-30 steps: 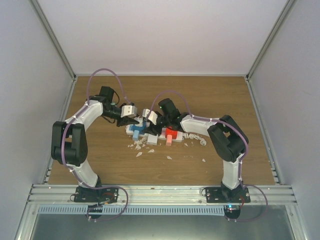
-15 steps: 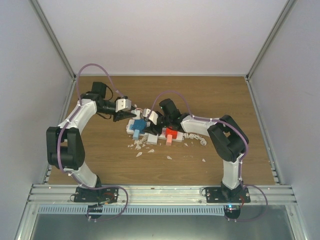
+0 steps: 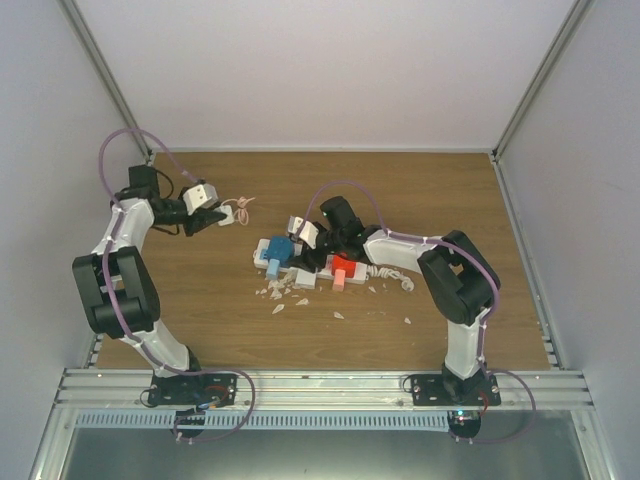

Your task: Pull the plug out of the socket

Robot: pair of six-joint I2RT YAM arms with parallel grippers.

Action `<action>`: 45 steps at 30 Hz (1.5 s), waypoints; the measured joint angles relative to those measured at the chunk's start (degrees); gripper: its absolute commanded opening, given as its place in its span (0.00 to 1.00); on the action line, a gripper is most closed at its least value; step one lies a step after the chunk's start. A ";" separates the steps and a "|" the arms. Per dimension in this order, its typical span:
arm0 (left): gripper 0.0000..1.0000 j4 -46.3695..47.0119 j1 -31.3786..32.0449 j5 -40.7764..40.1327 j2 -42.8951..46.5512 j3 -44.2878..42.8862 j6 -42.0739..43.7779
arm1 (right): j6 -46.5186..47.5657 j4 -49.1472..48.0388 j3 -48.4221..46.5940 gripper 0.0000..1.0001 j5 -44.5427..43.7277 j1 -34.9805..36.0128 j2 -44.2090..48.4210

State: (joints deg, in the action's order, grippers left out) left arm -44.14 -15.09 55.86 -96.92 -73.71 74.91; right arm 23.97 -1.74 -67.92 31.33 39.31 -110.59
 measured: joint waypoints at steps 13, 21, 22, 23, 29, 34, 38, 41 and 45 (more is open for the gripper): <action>0.07 22.43 -2.43 -26.32 0.13 14.01 -11.17 | -0.02 3.87 -6.21 0.91 0.11 -0.15 0.00; 0.08 36.20 0.59 -40.46 0.44 19.52 -10.19 | -0.48 5.31 -9.77 0.91 -1.90 0.31 -2.27; 0.08 38.07 1.09 -42.34 0.44 19.76 -9.94 | -0.48 5.68 -10.23 0.91 -2.10 0.39 -2.82; 0.08 39.89 1.55 -44.02 0.37 19.98 -9.81 | -0.48 6.08 -10.58 0.91 -2.34 0.46 -3.41; 0.11 48.87 3.72 -51.39 -2.32 20.04 -6.86 | -0.74 7.56 -12.90 0.90 -2.95 0.74 -4.59; 0.24 51.21 5.33 -54.71 -8.44 17.27 -4.79 | -0.87 7.89 -13.14 0.90 -3.23 0.87 -4.96; 0.54 51.17 5.97 -56.15 -11.34 13.62 -4.70 | -0.90 8.02 -13.25 0.89 -3.37 0.87 -5.03; 0.68 49.07 6.03 -55.06 -11.15 12.33 -6.19 | -0.87 8.41 -13.44 0.90 -3.65 0.92 -5.03; 0.79 45.00 6.05 -51.71 -7.32 13.35 -8.63 | -0.83 8.76 -13.57 0.91 -3.85 1.18 -5.03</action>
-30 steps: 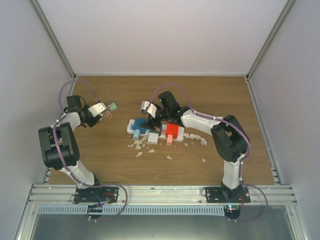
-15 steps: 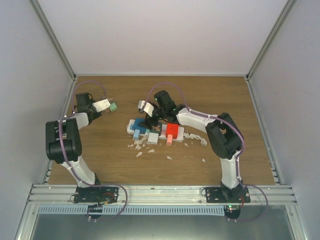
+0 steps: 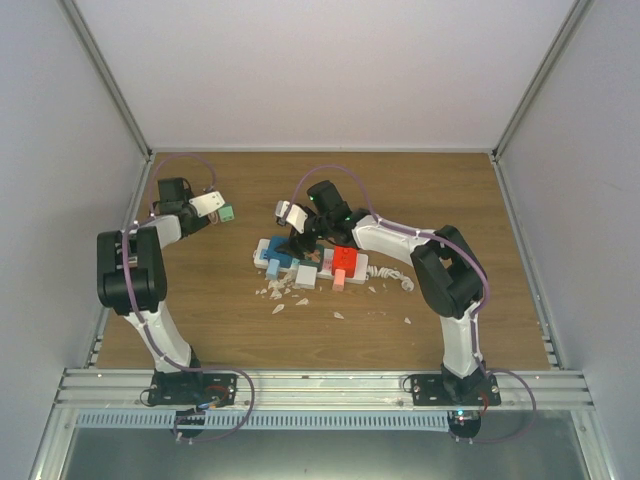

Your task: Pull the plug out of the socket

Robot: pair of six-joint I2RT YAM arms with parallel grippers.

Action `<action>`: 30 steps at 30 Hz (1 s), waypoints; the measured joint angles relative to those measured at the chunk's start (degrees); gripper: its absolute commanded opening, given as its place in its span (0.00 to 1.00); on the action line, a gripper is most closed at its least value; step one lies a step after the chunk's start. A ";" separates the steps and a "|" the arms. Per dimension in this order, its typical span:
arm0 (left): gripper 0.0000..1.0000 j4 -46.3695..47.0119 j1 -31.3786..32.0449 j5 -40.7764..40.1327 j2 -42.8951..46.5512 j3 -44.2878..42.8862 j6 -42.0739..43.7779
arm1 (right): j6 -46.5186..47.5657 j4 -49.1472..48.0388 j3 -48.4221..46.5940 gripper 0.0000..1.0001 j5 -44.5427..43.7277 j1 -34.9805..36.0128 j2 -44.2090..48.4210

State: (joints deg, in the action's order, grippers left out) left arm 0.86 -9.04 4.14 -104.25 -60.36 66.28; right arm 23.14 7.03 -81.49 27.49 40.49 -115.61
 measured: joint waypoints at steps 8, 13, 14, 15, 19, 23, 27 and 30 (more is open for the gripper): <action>0.89 -7.72 0.00 8.90 12.46 2.91 -5.66 | 0.68 1.46 0.00 0.91 1.49 1.09 0.00; 0.91 -12.35 0.74 14.32 17.81 4.76 -8.13 | 1.81 2.49 -0.59 0.89 1.25 1.09 0.00; 0.91 -13.25 1.16 15.15 18.99 5.44 -8.68 | 1.97 2.60 -0.59 0.90 1.18 1.11 0.00; 0.91 -14.23 1.62 16.02 20.20 6.03 -9.22 | 2.08 2.67 -0.61 0.91 1.11 1.14 0.00; 0.94 -17.64 3.06 19.32 23.61 7.08 -11.67 | 2.58 3.17 -0.92 0.95 1.01 1.14 0.00; 0.99 -18.80 4.48 20.63 25.33 8.31 -13.31 | 3.13 4.24 -1.03 0.97 1.33 1.14 0.00; 0.99 -20.02 6.03 20.96 26.38 10.34 -14.49 | 3.65 6.54 -1.03 0.91 2.19 1.14 0.00; 0.99 -20.46 7.21 20.96 27.54 11.69 -15.34 | 4.15 7.10 -1.03 0.83 2.10 1.14 0.00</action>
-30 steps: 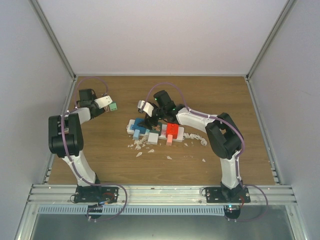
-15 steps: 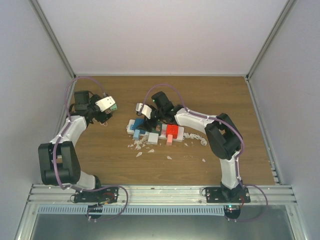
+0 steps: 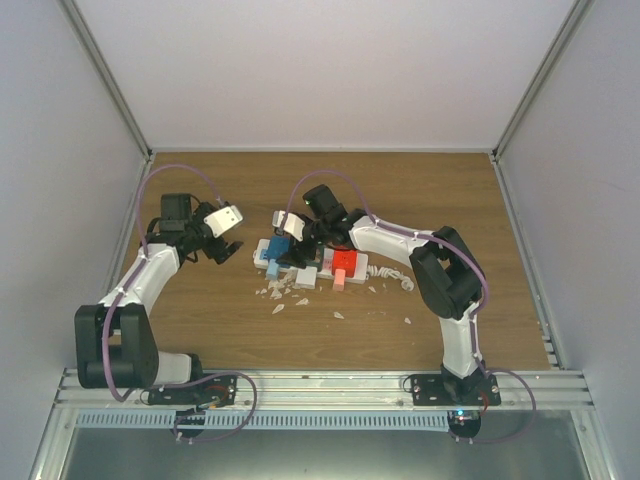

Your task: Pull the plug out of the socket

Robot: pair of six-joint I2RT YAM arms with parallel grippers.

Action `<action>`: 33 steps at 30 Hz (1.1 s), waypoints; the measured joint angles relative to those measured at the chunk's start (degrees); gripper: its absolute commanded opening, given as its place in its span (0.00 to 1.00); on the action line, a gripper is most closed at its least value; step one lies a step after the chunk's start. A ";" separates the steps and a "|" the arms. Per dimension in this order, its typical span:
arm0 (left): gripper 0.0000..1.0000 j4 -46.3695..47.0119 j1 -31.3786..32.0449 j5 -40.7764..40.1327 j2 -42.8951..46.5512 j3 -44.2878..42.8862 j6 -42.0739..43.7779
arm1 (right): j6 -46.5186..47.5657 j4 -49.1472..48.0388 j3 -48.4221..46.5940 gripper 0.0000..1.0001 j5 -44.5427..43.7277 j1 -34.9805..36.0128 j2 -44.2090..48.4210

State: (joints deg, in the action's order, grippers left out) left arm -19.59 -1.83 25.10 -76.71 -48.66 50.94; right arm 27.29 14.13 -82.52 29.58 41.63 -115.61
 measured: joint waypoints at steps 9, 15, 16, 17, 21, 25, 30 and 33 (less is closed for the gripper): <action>0.99 -1.55 6.03 0.72 4.02 2.05 -6.84 | -1.68 0.07 0.00 0.57 -2.36 0.22 -0.76; 0.97 -1.03 10.19 0.83 4.13 3.98 -14.27 | -4.87 -1.73 0.15 0.47 -4.92 -0.76 -0.79; 0.96 -0.70 11.04 0.81 4.07 4.52 -15.54 | -5.33 -2.08 0.20 0.46 -5.38 -1.22 -0.81; 0.94 -0.22 11.78 0.79 3.69 5.22 -17.20 | -5.86 -2.36 0.20 0.45 -5.75 -1.75 -0.87; 0.87 1.90 14.19 0.07 1.27 5.62 -21.20 | -7.76 -3.98 0.20 0.42 -6.86 -3.96 -1.29; 0.80 5.31 15.43 -1.62 -3.89 5.05 -26.10 | -9.46 -5.18 0.24 0.38 -7.32 -5.29 -1.53; 0.74 8.35 17.16 -3.41 -10.84 1.44 -30.64 | -11.02 -6.64 0.35 0.36 -7.13 -6.54 -2.10; 0.73 10.82 19.43 -4.98 -13.20 -0.22 -32.22 | -11.72 -8.02 0.87 0.36 -6.88 -7.21 -2.16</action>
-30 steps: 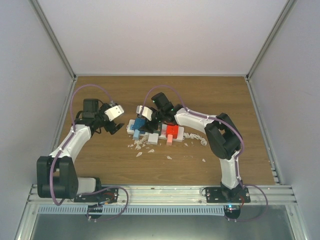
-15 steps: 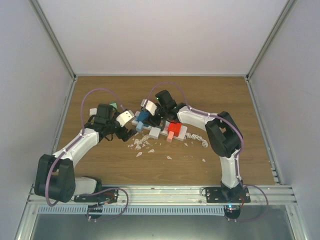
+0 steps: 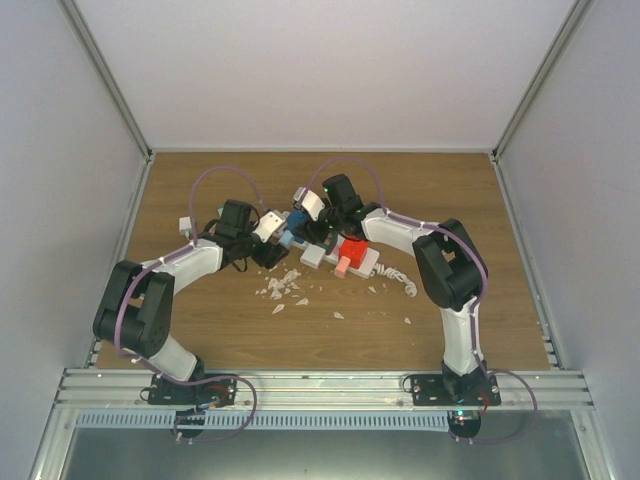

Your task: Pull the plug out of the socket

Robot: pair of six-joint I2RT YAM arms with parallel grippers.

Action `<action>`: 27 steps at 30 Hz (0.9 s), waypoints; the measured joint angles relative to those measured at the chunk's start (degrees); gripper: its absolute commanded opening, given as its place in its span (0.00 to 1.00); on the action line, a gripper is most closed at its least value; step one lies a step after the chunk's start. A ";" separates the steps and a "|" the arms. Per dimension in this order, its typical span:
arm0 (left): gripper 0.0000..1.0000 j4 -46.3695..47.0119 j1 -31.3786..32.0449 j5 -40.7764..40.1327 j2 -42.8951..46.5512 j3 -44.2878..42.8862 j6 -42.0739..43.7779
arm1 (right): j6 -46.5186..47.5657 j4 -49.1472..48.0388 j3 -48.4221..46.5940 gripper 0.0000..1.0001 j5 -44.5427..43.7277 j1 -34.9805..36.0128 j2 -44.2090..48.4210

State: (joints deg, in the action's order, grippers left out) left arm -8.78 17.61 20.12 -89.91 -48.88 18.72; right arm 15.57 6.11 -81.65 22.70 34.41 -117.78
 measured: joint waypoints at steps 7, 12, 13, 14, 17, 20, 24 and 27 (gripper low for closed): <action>0.50 3.67 3.32 -3.96 -5.95 -3.98 -2.54 | -0.92 -1.66 0.79 0.35 0.07 -0.52 0.00; 0.30 4.31 3.54 -5.62 -7.54 -4.70 -3.04 | -1.46 -3.17 1.51 0.32 -0.17 -0.57 0.00; 0.27 4.33 3.69 -6.36 -7.52 -4.70 -3.08 | -1.75 -3.65 1.75 0.32 -0.35 -0.63 0.02; 0.24 4.35 3.72 -6.58 -7.43 -4.68 -3.34 | -1.95 -3.93 1.86 0.31 -0.42 -0.68 0.02; 0.21 4.90 3.69 -6.78 -7.26 -4.33 -3.23 | -2.45 -4.76 2.21 0.28 -0.68 -0.79 0.02; 0.18 6.19 3.69 -7.23 -6.80 -3.28 -3.23 | -2.43 -5.07 2.40 0.27 -0.76 -0.79 0.04; 0.15 7.80 3.69 -7.41 -5.79 -1.51 -3.19 | -2.38 -5.79 2.91 0.26 -0.33 -0.76 0.13; 0.15 8.50 3.69 -7.67 -4.74 -0.20 -3.10 | -2.38 -6.14 3.21 0.24 0.07 -0.59 0.22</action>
State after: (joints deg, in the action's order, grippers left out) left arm -0.27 21.30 12.45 -94.65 -49.08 15.62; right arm 13.19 -0.03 -78.43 22.76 33.82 -117.56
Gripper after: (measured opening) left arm 0.277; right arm 0.640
